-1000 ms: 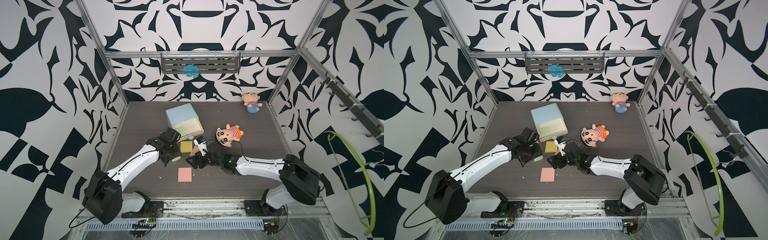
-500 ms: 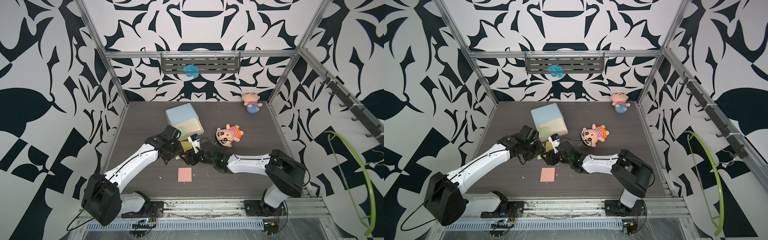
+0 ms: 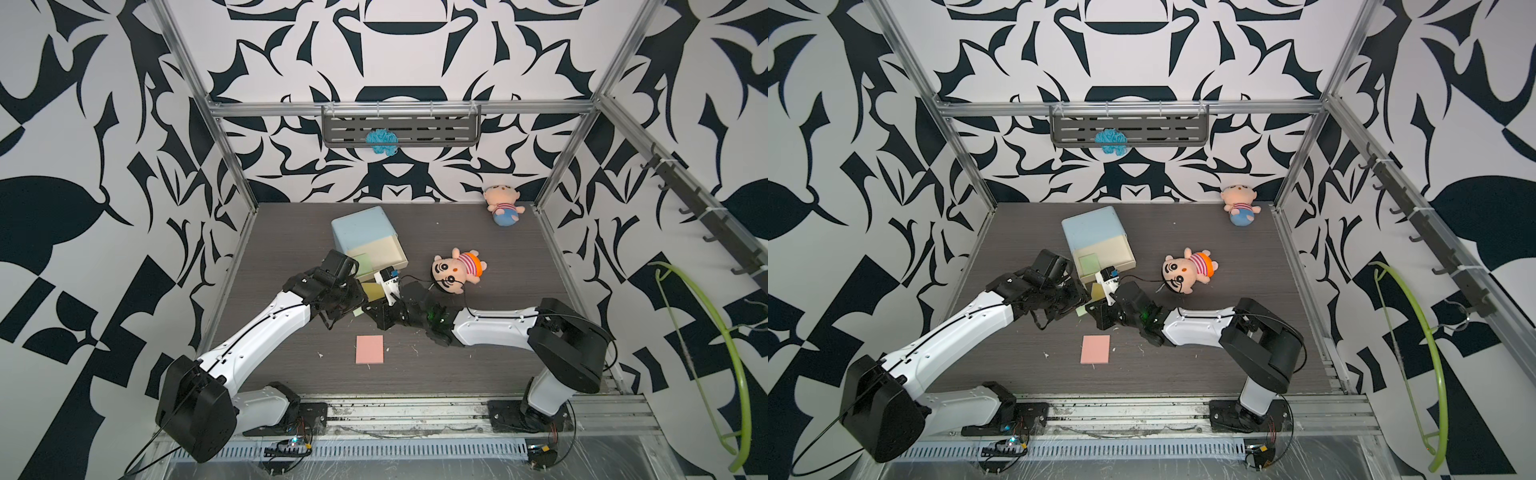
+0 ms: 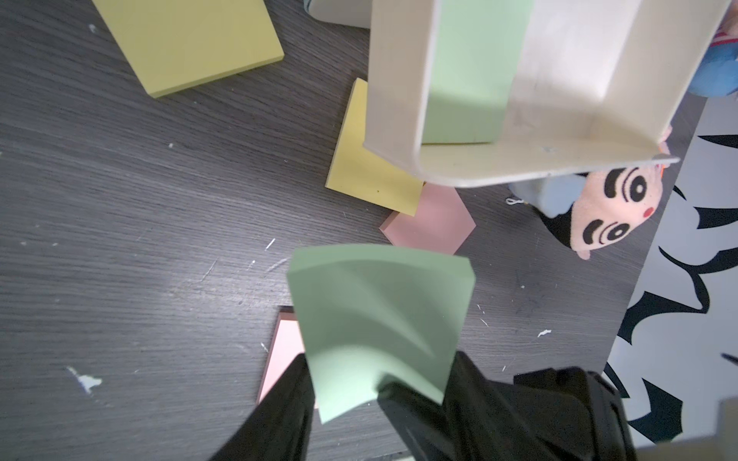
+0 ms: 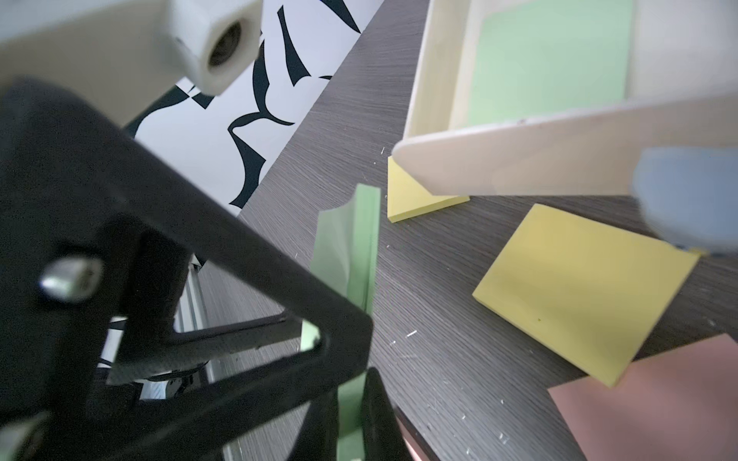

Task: Please put the sticky notes in the drawer by color
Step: Pick up the sticky notes from the center of the board, then place the sticky notes in the drawer.

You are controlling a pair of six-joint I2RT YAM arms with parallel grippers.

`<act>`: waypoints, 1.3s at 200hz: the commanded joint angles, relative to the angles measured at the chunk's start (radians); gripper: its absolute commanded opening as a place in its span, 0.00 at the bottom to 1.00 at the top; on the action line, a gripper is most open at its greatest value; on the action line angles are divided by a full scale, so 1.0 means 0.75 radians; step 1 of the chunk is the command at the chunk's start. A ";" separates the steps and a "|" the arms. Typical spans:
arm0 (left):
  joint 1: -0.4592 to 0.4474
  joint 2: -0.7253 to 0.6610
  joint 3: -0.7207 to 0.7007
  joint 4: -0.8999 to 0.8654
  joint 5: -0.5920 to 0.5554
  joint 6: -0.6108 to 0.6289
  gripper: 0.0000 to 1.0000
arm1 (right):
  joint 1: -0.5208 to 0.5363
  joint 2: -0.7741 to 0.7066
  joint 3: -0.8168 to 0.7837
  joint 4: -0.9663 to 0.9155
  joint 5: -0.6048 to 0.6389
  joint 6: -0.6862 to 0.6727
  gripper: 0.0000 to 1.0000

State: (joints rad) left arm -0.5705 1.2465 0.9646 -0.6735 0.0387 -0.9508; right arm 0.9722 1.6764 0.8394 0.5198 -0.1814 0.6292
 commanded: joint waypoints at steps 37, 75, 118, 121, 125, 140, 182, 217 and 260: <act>0.008 -0.074 0.014 0.040 -0.026 0.052 0.97 | 0.003 -0.109 0.040 -0.039 0.030 -0.023 0.00; 0.008 -0.300 -0.078 0.220 -0.129 0.228 0.99 | -0.031 -0.219 0.046 -0.166 0.121 -0.042 0.00; 0.008 -0.570 -0.207 0.322 -0.312 0.818 0.99 | -0.164 -0.284 0.200 -0.504 0.104 0.090 0.00; 0.008 -0.581 -0.217 0.330 -0.308 0.854 0.99 | -0.175 -0.286 0.211 -0.524 0.095 0.104 0.00; 0.009 -0.593 -0.228 0.340 -0.300 0.898 0.99 | -0.191 -0.285 0.224 -0.551 0.084 0.120 0.00; 0.008 -0.627 -0.260 0.372 -0.230 1.051 0.99 | -0.249 -0.276 0.295 -0.655 0.032 0.187 0.00; 0.009 -0.597 -0.239 0.333 0.046 1.364 0.99 | -0.408 -0.189 0.454 -0.849 -0.147 0.414 0.00; 0.008 -0.576 -0.257 0.336 0.207 1.529 0.99 | -0.455 -0.102 0.571 -0.938 -0.184 0.467 0.00; 0.008 -0.562 -0.282 0.358 0.247 1.552 0.99 | -0.464 0.037 0.692 -0.966 -0.248 0.518 0.00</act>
State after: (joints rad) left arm -0.5671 0.8169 0.7742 -0.4240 0.1680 0.1596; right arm 0.6250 1.6741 1.2755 -0.1879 -0.3157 0.9787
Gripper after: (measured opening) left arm 0.993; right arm 0.100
